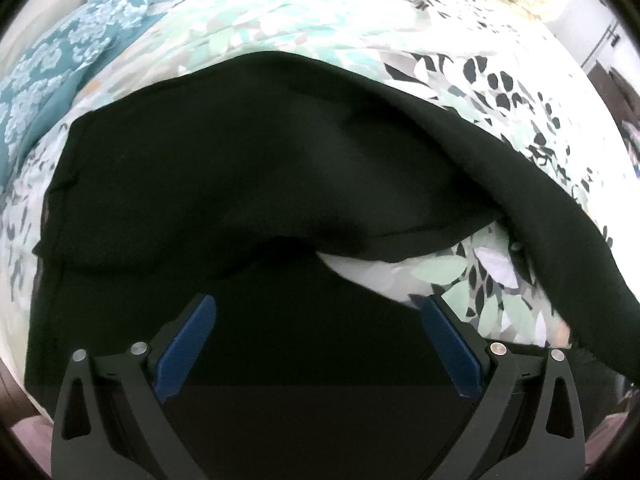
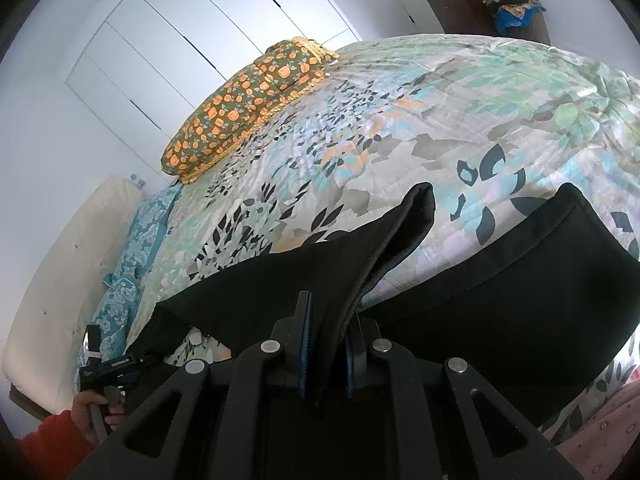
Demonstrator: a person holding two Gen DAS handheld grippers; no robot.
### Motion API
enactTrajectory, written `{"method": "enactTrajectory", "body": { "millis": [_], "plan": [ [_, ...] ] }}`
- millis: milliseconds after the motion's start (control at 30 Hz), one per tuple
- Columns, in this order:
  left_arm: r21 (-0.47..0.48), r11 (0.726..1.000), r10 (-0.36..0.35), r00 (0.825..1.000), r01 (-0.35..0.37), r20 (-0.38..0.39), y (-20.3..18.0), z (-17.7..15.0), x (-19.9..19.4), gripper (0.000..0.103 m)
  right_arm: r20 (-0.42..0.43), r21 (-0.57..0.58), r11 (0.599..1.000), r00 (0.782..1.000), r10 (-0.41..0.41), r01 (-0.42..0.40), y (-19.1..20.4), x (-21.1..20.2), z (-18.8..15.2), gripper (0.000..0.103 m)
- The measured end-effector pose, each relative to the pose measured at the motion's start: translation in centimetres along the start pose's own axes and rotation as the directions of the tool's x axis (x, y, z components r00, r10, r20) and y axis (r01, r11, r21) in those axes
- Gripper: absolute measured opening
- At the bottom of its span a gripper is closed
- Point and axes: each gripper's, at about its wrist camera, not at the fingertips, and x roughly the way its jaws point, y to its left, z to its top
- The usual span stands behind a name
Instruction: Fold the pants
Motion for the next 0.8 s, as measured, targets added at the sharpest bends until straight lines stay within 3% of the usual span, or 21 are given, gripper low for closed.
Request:
{"method": "enactTrajectory", "body": {
  "millis": [500, 800],
  "plan": [
    [-0.044, 0.999, -0.015, 1.000, 0.014, -0.025, -0.5, 1.4, 1.5, 0.102, -0.022, 0.002, 1.000, 1.000, -0.002, 0.002, -0.1, 0.8, 0.1, 0.014],
    [-0.152, 0.986, -0.064, 0.998, 0.061, -0.013, 0.0, 3.3, 1.7, 0.102, -0.029, 0.011, 1.000, 1.000, -0.002, 0.003, -0.3, 1.3, 0.0, 0.014]
  ]
}}
